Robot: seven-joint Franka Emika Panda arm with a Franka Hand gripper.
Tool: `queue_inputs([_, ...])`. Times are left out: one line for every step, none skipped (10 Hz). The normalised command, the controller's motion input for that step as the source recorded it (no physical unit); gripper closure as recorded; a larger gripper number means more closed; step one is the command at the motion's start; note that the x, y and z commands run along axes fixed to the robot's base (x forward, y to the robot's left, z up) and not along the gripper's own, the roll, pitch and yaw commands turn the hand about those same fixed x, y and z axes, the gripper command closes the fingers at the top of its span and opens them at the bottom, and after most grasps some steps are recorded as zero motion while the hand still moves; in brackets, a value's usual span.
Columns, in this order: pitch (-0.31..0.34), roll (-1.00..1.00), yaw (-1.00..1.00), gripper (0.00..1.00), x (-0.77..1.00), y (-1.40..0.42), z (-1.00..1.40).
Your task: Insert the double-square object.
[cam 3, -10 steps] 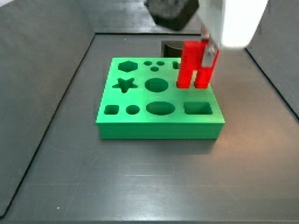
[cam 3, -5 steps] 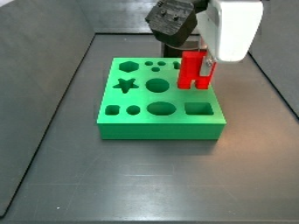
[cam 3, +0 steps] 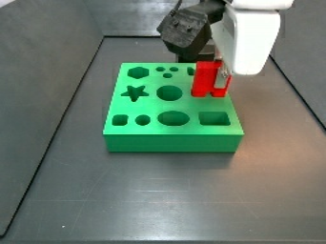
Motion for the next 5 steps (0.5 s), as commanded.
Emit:
queue_inputs([0.0,0.04,0.0,1.0,0.0,0.0,-0.24])
queue_inputs([0.0,0.03,0.0,1.0,0.0,0.0,-0.24])
queue_inputs([0.0,0.0,0.0,1.0,0.03,0.0,-0.23])
queue_inputs([0.0,0.0,0.0,1.0,0.02,0.0,-0.19])
queue_inputs([0.0,0.0,0.0,1.0,0.0,0.0,0.0])
